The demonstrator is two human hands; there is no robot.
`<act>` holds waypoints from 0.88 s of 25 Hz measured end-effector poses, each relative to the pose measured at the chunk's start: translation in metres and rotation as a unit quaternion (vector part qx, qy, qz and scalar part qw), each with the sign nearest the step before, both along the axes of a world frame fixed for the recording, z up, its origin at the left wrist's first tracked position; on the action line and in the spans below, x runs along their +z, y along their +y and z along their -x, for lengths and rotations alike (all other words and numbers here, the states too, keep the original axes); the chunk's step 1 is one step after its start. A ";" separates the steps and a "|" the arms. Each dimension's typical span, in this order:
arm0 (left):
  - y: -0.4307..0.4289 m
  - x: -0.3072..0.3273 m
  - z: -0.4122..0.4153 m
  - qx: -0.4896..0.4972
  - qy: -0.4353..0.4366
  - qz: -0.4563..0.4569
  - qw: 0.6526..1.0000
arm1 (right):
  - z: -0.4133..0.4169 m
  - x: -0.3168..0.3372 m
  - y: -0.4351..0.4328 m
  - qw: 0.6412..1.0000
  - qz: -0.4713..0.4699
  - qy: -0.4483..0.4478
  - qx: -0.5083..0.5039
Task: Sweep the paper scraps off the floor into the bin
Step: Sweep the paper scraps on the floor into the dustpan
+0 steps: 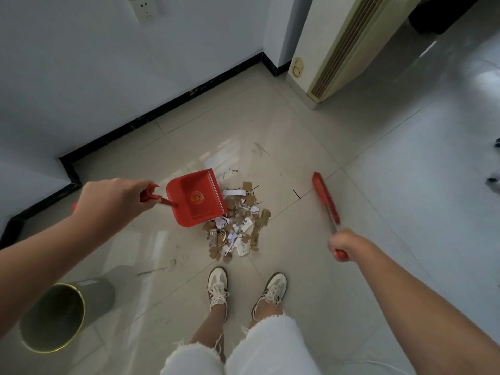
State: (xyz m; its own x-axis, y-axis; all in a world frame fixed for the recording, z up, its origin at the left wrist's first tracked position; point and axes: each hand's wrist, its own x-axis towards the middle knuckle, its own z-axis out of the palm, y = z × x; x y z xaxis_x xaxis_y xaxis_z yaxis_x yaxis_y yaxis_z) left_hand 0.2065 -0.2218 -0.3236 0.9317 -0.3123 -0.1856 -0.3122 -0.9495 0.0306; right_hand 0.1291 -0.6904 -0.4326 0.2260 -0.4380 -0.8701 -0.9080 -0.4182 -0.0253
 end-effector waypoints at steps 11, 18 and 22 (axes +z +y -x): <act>0.032 -0.003 -0.004 0.019 -0.012 0.027 0.999 | 0.089 0.062 0.114 0.984 -0.155 0.032 0.084; 0.059 0.009 0.007 0.035 -0.041 0.056 0.997 | 0.097 0.142 0.084 0.985 -0.159 -0.073 0.003; 0.075 0.015 0.022 0.075 -0.062 0.068 0.993 | 0.067 0.158 0.081 0.981 -0.115 -0.120 0.099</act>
